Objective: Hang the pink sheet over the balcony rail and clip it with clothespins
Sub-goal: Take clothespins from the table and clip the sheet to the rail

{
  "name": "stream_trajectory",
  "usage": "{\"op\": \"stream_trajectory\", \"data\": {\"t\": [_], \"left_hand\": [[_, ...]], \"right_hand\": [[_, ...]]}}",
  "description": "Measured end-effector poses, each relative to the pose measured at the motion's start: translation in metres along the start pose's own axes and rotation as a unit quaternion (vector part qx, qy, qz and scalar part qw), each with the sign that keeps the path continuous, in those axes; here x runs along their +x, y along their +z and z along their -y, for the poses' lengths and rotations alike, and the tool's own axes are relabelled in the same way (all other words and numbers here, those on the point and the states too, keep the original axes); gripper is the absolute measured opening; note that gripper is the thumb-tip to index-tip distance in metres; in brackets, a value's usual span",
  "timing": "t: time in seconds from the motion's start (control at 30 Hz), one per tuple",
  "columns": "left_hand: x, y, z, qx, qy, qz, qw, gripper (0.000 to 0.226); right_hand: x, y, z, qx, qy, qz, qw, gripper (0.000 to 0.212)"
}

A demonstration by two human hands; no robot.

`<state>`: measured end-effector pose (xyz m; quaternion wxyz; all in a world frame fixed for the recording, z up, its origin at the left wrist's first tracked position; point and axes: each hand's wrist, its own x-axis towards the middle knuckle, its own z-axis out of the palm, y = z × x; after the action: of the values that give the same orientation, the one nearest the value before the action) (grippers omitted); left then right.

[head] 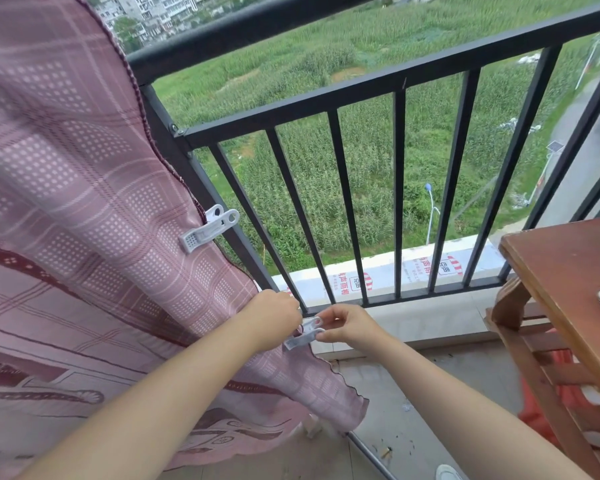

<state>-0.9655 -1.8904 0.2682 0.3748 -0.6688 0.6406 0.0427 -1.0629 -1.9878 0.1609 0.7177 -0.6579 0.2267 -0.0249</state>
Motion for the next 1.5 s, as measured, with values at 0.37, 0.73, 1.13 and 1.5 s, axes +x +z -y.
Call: {"op": "stream_trajectory", "data": {"t": [0.37, 0.73, 1.13, 1.5], "left_hand": [[0.013, 0.009, -0.044, 0.084, 0.013, -0.246, 0.966, 0.028], [0.047, -0.125, -0.282, 0.036, 0.24, -0.33, 0.912, 0.068], [0.008, -0.263, -0.64, 0.016, 0.437, -0.296, 0.849, 0.061], [0.053, -0.291, -0.73, 0.009, 0.406, -0.221, 0.887, 0.062]], "right_hand": [[-0.073, -0.035, -0.023, -0.427, 0.007, -0.195, 0.883, 0.058], [-0.394, -0.094, -0.122, -0.437, 0.332, -0.515, 0.659, 0.063], [-0.733, -0.105, -0.241, -0.193, 0.553, -0.647, 0.488, 0.064], [-0.782, -0.231, -0.306, -0.085, 0.506, -0.652, 0.559, 0.056]]}}
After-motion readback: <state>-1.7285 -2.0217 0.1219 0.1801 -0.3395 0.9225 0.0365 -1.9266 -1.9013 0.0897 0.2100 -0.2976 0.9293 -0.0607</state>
